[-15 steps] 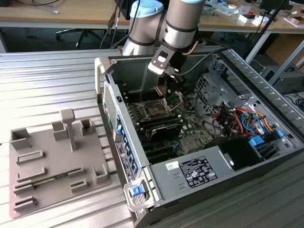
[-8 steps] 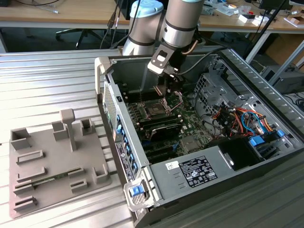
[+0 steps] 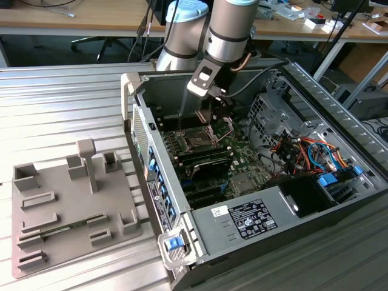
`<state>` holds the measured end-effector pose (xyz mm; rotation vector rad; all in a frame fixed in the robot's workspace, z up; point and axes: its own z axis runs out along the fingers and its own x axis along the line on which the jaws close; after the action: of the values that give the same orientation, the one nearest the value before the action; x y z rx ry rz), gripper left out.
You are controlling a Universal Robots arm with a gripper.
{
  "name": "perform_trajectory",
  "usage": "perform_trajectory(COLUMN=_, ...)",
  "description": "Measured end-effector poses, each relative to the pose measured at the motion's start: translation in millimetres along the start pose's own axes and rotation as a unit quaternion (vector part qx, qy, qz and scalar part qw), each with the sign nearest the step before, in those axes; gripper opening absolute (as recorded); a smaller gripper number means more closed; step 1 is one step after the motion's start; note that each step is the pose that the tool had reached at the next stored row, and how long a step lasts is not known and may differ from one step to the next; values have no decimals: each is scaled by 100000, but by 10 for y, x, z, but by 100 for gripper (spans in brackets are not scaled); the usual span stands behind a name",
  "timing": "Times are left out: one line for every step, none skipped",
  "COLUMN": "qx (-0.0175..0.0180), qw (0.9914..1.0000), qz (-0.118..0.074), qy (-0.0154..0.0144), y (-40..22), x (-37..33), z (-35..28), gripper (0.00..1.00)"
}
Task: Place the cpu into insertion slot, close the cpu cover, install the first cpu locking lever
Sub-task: 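Place the cpu into insertion slot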
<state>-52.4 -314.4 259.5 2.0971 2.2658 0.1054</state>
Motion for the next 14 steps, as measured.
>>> perform_trajectory(qx=-1, qw=100000, qz=2, qy=1, y=0, x=0, z=1, gripper=55)
perform_trajectory(qx=1, qw=100000, qz=0, qy=-3, y=0, x=0, z=1, gripper=55)
perform_trajectory(qx=23, qw=100000, qz=-2, qy=-8, y=-2, x=-2, z=-1, gripper=55)
perform_trajectory(qx=27, qw=100000, qz=-2, qy=-10, y=-2, x=-2, z=-1, gripper=55)
perform_trajectory(qx=24, qw=100000, qz=5, qy=0, y=-3, x=-3, z=0, gripper=55)
perform_trajectory(qx=130, qw=100000, qz=1, qy=118, y=-5, x=-7, z=2, gripper=55)
perform_trajectory(qx=264, qw=99999, qz=0, qy=245, y=-8, x=-12, z=2, gripper=55)
perform_trajectory(qx=259, qw=99999, qz=4, qy=291, y=-8, x=-18, z=5, gripper=55)
perform_trajectory(qx=228, qw=99999, qz=9, qy=314, y=-8, x=-31, z=8, gripper=55)
perform_trajectory(qx=250, qw=99999, qz=1, qy=262, y=-9, x=-44, z=4, gripper=55)
perform_trajectory(qx=261, qw=99999, qz=8, qy=250, y=-12, x=-71, z=3, gripper=55)
perform_trajectory(qx=264, qw=99999, qz=4, qy=245, y=-13, x=-87, z=2, gripper=55)
perform_trajectory(qx=268, qw=99999, qz=3, qy=242, y=-15, x=-103, z=1, gripper=55)
perform_trajectory(qx=269, qw=99999, qz=5, qy=241, y=-16, x=-123, z=1, gripper=55)
